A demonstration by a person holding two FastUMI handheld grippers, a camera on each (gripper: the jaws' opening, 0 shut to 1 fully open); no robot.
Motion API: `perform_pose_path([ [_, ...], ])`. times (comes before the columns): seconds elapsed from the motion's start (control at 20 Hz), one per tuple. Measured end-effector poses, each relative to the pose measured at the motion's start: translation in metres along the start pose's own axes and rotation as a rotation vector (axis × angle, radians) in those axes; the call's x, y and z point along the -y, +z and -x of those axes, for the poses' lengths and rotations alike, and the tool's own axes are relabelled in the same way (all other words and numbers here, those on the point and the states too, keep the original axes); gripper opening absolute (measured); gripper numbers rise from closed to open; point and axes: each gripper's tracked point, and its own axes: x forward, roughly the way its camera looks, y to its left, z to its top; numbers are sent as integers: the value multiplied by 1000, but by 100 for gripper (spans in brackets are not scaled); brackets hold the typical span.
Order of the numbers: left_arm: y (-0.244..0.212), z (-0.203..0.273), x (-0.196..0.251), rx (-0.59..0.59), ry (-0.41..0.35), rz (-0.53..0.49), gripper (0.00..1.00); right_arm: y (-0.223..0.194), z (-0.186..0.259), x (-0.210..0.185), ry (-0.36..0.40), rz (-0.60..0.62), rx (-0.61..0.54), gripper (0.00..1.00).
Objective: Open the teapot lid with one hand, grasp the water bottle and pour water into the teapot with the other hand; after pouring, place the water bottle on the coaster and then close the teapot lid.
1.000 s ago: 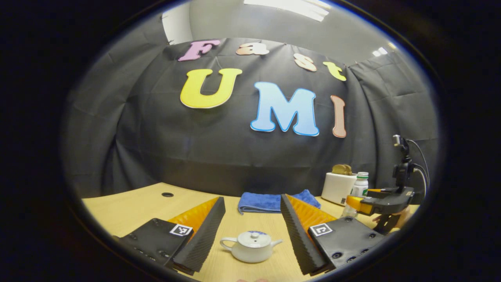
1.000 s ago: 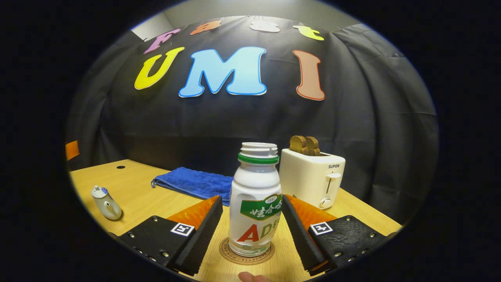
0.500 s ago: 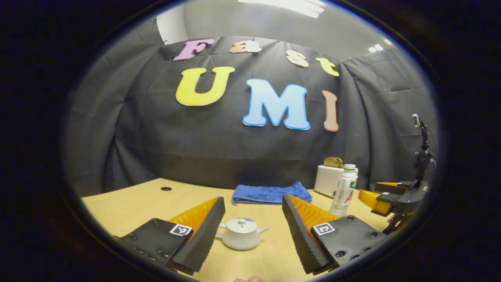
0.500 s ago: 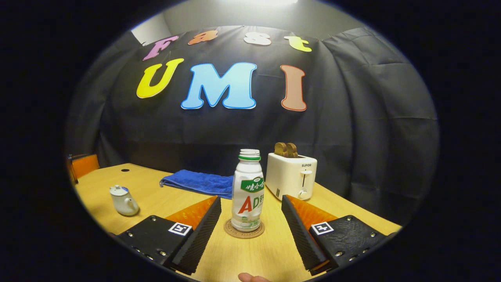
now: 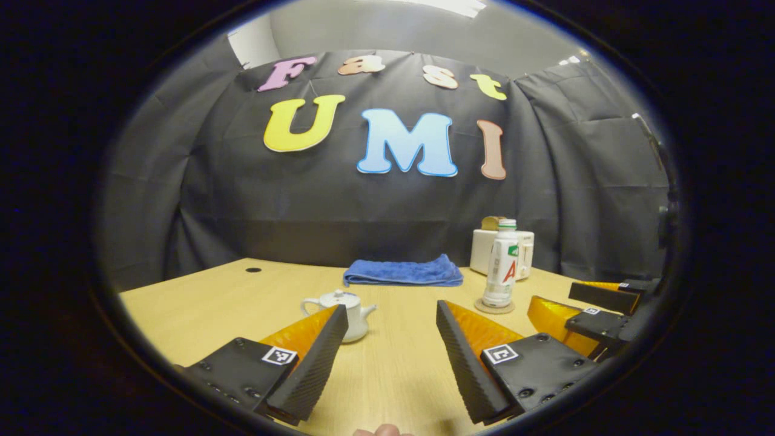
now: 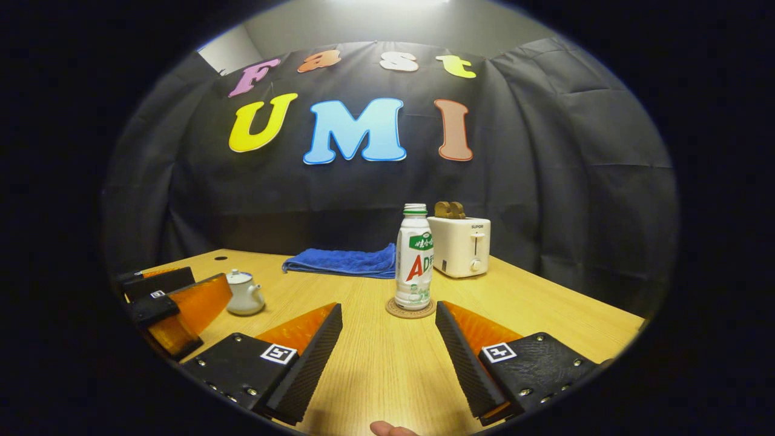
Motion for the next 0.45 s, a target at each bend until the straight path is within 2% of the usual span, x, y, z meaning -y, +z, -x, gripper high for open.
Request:
perform_pose_path([
  [0.1,6,9,1,34,24,-49,99,5,8,0,-2,-14,33,96],
  [0.15,7,13,8,26,8,-48,99,7,9,4,-21,-18,39,95],
  [0.25,5,7,7,30,33,-47,100,6,11,7,-61,-13,47,96],
  [0.45,4,10,11,31,37,-43,100,8,14,-6,-4,-13,59,95],
])
